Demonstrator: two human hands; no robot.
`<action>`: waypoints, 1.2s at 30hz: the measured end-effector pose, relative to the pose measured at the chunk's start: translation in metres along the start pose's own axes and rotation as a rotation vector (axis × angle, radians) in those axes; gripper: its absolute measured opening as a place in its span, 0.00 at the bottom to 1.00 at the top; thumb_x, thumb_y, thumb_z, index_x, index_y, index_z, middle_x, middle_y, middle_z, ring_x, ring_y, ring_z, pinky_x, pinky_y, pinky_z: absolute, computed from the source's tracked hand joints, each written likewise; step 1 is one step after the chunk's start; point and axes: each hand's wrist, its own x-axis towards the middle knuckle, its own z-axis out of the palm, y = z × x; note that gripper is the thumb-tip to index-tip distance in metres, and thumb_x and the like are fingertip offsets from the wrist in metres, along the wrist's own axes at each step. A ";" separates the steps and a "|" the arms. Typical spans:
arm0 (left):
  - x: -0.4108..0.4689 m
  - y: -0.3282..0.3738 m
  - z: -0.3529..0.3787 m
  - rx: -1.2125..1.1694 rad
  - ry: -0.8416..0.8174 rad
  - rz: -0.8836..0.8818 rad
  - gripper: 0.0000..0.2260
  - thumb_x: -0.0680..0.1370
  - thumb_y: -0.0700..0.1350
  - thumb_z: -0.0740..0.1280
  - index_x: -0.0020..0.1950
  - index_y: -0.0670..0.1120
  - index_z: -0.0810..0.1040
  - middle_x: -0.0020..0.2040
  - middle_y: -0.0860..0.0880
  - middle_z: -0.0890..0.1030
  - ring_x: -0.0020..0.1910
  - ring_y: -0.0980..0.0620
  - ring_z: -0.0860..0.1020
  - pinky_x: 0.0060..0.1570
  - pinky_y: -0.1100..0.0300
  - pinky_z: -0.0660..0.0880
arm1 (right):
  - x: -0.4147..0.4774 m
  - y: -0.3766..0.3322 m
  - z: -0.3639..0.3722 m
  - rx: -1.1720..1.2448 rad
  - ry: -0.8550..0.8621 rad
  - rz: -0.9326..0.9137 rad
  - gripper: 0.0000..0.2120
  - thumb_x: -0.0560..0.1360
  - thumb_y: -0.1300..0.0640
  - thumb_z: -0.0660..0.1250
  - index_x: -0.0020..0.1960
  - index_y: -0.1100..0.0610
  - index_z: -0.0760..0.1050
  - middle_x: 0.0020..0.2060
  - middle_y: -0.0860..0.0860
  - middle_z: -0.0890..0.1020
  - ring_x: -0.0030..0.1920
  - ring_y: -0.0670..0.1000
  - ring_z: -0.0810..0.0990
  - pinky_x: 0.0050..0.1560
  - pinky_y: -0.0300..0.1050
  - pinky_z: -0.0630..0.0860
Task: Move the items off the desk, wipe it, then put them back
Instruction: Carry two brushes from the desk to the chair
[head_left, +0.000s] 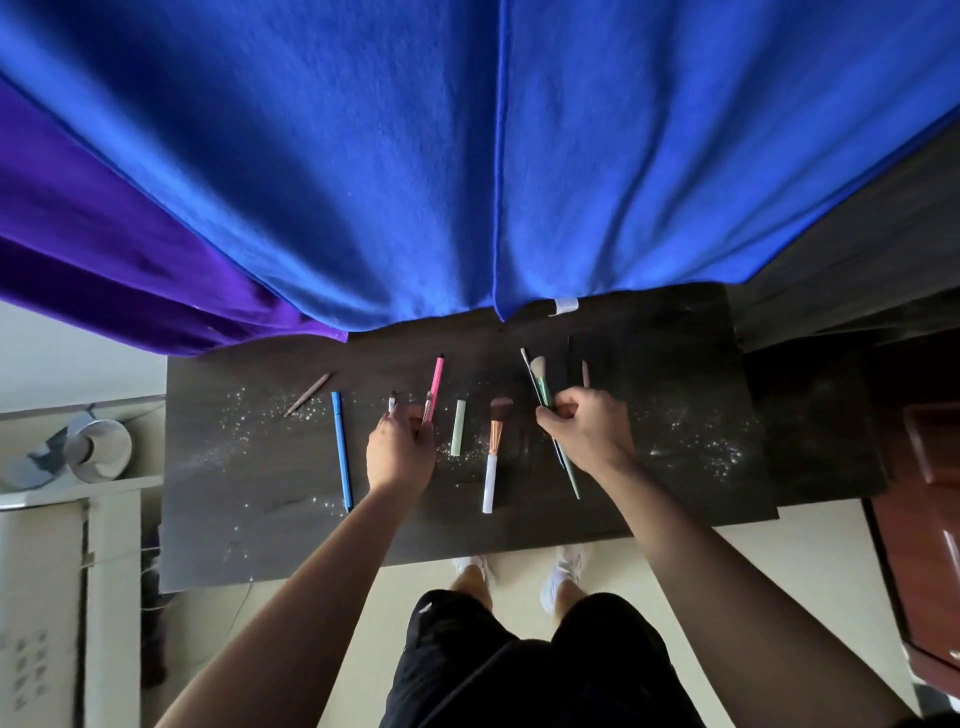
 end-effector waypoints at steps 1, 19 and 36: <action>-0.003 0.007 -0.007 -0.052 0.028 -0.002 0.05 0.76 0.40 0.68 0.50 0.44 0.81 0.43 0.45 0.84 0.45 0.41 0.81 0.41 0.55 0.72 | -0.001 -0.003 -0.010 0.030 0.035 -0.014 0.09 0.70 0.49 0.76 0.43 0.54 0.84 0.35 0.48 0.86 0.37 0.48 0.82 0.38 0.35 0.68; -0.093 0.191 -0.083 -0.651 -0.181 0.771 0.09 0.76 0.40 0.72 0.46 0.55 0.79 0.40 0.61 0.82 0.36 0.62 0.80 0.36 0.74 0.72 | -0.142 -0.001 -0.162 0.479 0.782 -0.037 0.06 0.71 0.49 0.77 0.40 0.47 0.81 0.32 0.41 0.83 0.34 0.41 0.81 0.40 0.31 0.75; -0.458 0.154 0.032 -0.490 -0.989 1.228 0.09 0.77 0.42 0.71 0.50 0.56 0.80 0.44 0.56 0.83 0.45 0.55 0.81 0.37 0.66 0.77 | -0.585 0.171 -0.116 0.522 1.560 0.526 0.05 0.72 0.45 0.76 0.42 0.42 0.81 0.34 0.38 0.83 0.39 0.39 0.81 0.40 0.32 0.72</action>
